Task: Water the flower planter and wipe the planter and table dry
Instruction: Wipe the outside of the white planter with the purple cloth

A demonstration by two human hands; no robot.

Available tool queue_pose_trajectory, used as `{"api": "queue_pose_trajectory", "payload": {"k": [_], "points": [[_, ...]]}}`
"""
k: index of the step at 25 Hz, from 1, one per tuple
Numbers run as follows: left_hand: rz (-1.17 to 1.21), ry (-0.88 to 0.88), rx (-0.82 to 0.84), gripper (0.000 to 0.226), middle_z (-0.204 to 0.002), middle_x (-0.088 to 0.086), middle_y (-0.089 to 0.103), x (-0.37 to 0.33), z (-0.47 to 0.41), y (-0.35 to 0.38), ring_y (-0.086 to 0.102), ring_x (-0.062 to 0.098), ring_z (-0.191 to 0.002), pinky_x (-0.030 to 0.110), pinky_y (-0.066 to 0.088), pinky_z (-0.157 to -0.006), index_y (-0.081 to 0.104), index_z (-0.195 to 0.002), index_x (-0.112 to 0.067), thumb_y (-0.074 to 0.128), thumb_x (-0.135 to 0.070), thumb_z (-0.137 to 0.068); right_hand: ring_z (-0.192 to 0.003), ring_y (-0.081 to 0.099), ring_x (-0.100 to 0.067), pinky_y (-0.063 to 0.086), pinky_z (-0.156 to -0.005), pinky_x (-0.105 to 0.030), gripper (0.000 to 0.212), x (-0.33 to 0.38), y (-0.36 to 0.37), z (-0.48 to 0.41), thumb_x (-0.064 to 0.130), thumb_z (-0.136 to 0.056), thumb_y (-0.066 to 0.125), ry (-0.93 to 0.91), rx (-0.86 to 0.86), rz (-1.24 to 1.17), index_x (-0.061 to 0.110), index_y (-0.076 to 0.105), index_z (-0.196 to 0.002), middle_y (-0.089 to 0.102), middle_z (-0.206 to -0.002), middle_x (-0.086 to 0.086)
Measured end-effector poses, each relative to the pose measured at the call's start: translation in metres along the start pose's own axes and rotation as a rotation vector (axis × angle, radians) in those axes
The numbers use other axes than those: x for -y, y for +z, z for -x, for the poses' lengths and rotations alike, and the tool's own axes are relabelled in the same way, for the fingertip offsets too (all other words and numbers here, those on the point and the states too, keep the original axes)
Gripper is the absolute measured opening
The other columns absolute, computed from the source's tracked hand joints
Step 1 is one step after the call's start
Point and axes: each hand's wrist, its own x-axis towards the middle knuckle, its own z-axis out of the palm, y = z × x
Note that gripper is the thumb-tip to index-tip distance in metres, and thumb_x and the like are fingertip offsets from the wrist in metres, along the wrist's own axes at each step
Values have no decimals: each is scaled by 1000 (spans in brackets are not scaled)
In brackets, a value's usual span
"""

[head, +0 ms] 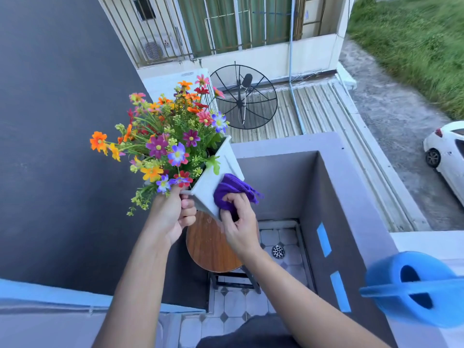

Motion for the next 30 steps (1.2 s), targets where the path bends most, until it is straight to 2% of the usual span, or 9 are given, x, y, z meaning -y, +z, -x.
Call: {"api": "queue_pose_trajectory", "payload": {"k": [3, 9, 13, 15, 19, 21, 23, 25, 30], "points": [[-44, -2, 4, 35, -41, -7, 31, 0, -2, 1, 20, 5, -31, 12, 12, -35, 38, -69, -15, 30, -18, -102, -95, 58, -9, 43, -85, -16, 21, 12, -2, 5, -5, -89, 61, -23, -2, -38, 10, 65, -103, 61, -100, 3], [-201, -6, 45, 32, -43, -7, 32, 11, 3, 4, 20, 4, -32, 14, 13, -31, 37, -68, -15, 26, -5, -96, -107, 59, -15, 44, -97, -24, 23, 37, -11, -41, -3, -95, 59, -62, -183, -114, 9, 64, -114, 62, -111, -6], [-257, 4, 121, 32, -44, -6, 30, 11, 10, 4, 19, 5, -34, 16, 12, -34, 33, -65, -16, 30, -3, -95, -113, 59, -16, 43, -100, -22, 26, 35, -34, -79, 8, -99, 56, 53, -290, -98, 11, 61, -124, 64, -122, -3], [-288, 17, 156, 32, -44, -5, 30, 10, 13, 1, 18, 6, -35, 17, 11, -37, 33, -65, -16, 30, -3, -94, -108, 61, -15, 46, -96, -26, 25, 29, -48, -100, 7, -98, 55, 162, -204, -77, 11, 62, -122, 68, -119, -2], [-393, 51, 228, 33, -45, -5, 29, 6, 14, -7, 16, 8, -39, 20, 9, -43, 32, -64, -16, 28, -2, -94, -64, 66, -5, 50, -62, -21, 20, 32, -72, -117, 1, -101, 52, 401, 117, -339, 8, 69, -94, 73, -70, 8], [-423, 57, 248, 34, -45, -4, 28, 4, 13, -11, 15, 8, -40, 21, 8, -44, 32, -64, -17, 28, -2, -94, -54, 67, -6, 50, -54, -17, 27, 31, -84, -117, 7, -104, 52, 526, 220, -428, 10, 67, -81, 72, -61, 6], [-447, 69, 265, 33, -45, -4, 27, 4, 10, -17, 14, 9, -42, 23, 7, -45, 31, -64, -17, 27, -3, -94, -66, 68, -20, 51, -69, -23, 23, 29, -90, -121, 18, -97, 60, 584, 302, -428, 5, 62, -78, 71, -74, -8], [-487, 94, 276, 33, -45, -4, 27, 6, 6, -22, 14, 11, -44, 26, 7, -47, 30, -64, -17, 26, -5, -94, -87, 58, -31, 43, -83, -38, 33, 27, -93, -124, 31, -80, 70, 582, 367, -376, 2, 64, -94, 62, -97, -17], [-587, 160, 221, 36, -44, -3, 27, 6, -3, -26, 15, 8, -38, 23, 9, -46, 27, -62, -18, 21, -10, -97, -94, 65, -30, 49, -86, -40, 55, 37, -98, -124, 25, -74, 75, 535, 468, -271, -1, 63, -121, 71, -107, -20]]}}
